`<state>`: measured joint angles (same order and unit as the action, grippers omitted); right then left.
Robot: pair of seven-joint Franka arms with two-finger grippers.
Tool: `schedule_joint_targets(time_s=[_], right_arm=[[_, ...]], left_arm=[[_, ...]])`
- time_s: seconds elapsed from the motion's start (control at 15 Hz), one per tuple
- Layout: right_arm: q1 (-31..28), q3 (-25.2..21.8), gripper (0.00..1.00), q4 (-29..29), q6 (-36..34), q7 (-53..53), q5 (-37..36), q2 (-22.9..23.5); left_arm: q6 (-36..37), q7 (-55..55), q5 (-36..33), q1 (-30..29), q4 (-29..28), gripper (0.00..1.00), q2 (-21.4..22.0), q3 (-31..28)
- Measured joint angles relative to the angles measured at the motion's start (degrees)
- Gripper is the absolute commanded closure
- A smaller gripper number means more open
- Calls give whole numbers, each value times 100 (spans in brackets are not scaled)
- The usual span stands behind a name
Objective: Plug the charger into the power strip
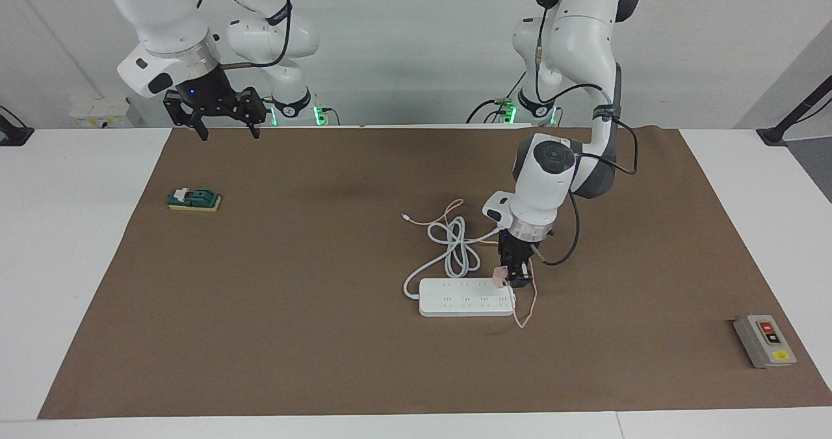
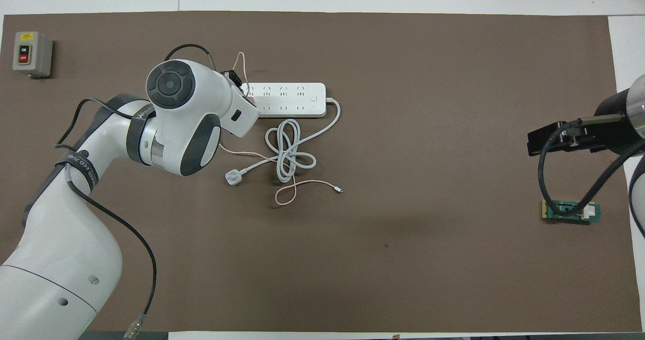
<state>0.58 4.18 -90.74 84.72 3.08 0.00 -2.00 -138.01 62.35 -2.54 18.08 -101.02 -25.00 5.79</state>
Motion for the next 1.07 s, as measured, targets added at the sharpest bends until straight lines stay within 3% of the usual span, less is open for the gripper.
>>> schedule_joint_targets(time_s=[1.07], right_arm=[[0, 7, 0, 0, 0, 0, 0, -18]], left_arm=[[-12, 200, 10, -9, 40, 100, -92, -4]])
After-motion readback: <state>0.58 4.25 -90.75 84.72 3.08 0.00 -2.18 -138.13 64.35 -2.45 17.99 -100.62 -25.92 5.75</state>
